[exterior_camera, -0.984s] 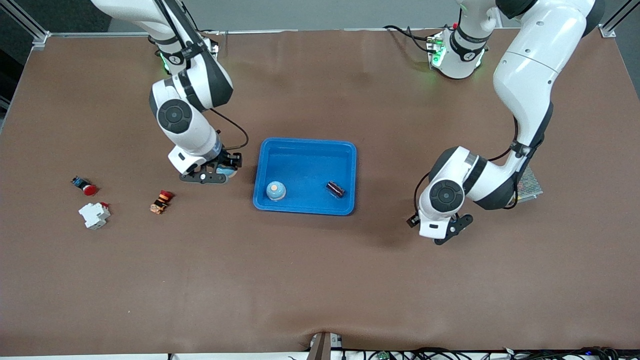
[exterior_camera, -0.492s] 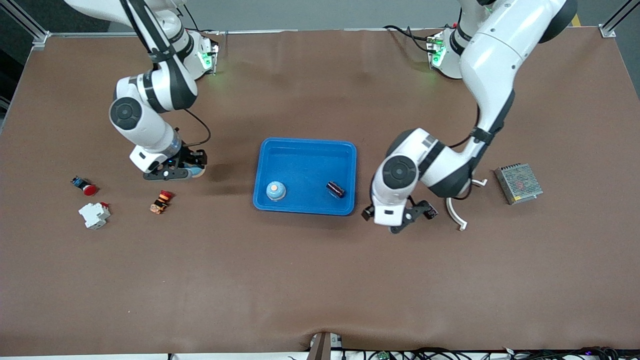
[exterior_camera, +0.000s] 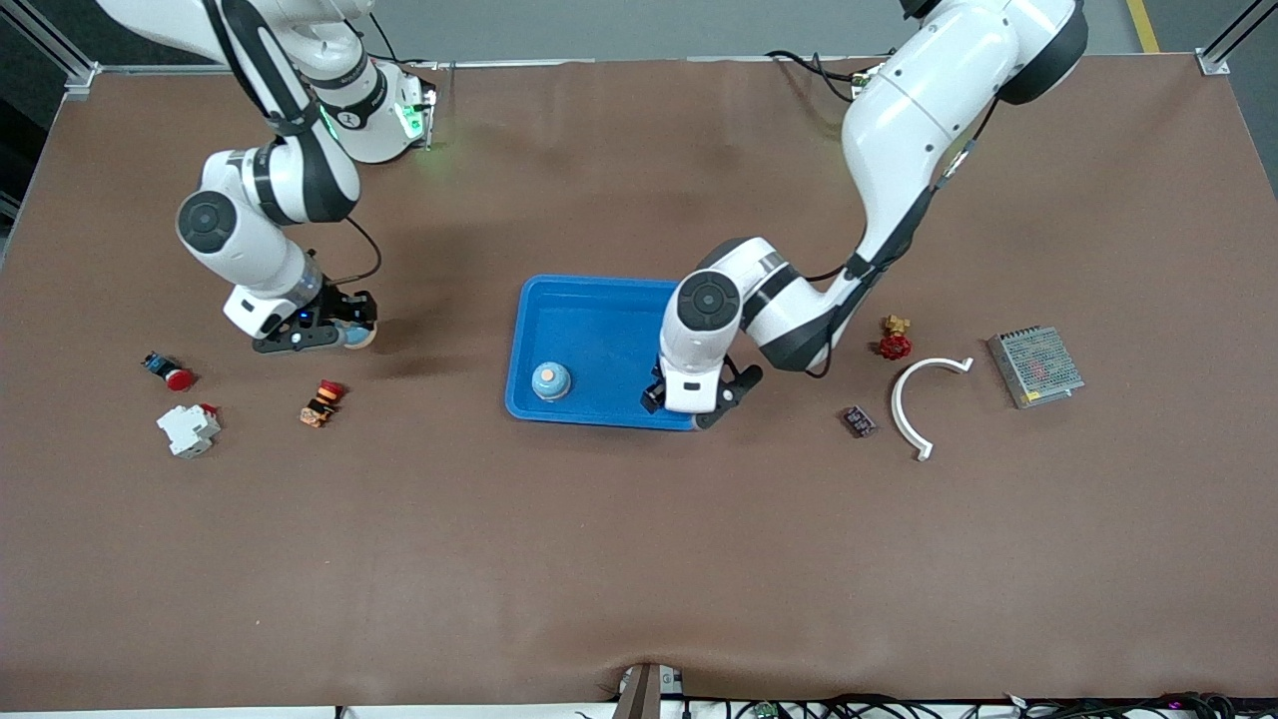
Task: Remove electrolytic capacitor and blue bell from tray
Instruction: 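Set the capacitor beside the white pipe while the right gripper carries the bell, then grasp the second capacitor with the left gripper while the right gripper lowers the bell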
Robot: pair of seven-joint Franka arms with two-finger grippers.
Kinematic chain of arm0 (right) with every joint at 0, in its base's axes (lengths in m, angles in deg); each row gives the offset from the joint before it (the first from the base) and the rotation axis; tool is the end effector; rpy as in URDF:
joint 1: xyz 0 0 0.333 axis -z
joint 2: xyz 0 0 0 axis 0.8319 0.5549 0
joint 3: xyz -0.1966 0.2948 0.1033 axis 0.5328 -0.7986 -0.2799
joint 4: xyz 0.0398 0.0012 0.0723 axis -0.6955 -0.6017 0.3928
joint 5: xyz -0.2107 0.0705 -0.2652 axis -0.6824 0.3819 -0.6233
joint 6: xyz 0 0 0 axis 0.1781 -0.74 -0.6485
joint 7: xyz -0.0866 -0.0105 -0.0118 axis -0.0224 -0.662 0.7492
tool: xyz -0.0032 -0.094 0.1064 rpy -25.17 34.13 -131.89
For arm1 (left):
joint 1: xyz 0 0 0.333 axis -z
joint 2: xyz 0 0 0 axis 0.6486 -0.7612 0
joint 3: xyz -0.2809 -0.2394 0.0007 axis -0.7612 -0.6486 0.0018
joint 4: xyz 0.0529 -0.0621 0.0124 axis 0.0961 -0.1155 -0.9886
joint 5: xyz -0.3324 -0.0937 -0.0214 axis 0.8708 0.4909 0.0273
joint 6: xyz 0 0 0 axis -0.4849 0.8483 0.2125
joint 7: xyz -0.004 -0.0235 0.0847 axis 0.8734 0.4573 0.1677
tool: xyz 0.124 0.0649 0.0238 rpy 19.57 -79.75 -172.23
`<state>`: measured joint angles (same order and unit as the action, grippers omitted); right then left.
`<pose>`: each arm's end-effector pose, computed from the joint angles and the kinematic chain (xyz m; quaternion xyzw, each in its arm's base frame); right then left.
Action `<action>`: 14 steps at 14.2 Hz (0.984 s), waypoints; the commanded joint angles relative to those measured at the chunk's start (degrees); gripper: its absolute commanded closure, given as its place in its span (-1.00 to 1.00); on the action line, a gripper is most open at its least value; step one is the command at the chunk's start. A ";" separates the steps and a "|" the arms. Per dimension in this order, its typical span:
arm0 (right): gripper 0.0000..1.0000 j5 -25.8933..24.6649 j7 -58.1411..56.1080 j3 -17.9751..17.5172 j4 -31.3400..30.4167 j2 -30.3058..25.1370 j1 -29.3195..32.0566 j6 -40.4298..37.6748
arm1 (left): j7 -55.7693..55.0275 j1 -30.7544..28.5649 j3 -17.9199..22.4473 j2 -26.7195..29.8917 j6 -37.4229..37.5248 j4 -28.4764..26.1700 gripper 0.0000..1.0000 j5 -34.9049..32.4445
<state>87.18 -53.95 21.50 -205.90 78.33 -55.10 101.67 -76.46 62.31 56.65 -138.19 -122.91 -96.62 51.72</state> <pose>0.4305 0.0112 0.2974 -0.9969 -0.0730 0.0276 0.0080 0.5489 -0.4646 0.2346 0.9321 0.3592 -0.0320 0.0334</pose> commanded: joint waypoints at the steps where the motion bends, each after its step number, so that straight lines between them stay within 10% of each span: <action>1: 1.00 -0.30 -7.23 -1.04 -4.07 -3.35 6.35 0.94 | -0.09 0.71 0.63 -1.35 -0.21 1.19 -0.53 1.16; 5: 1.00 -0.21 -8.75 -1.04 -8.81 -3.36 7.60 7.17 | -1.05 1.68 0.63 -1.98 -0.21 1.19 0.09 1.42; 8: 1.00 -0.21 -8.75 -1.04 -10.93 -3.01 7.69 10.34 | -1.41 1.77 0.63 -1.89 -0.21 1.19 1.00 1.34; 14: 1.00 -0.12 -8.75 -1.04 -11.02 -1.16 8.57 13.24 | -0.80 0.63 0.62 2.67 4.35 1.45 1.00 0.55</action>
<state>87.18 -62.32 21.07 -215.24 77.96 -47.97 113.00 -77.28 63.26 56.80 -139.04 -121.64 -95.20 51.96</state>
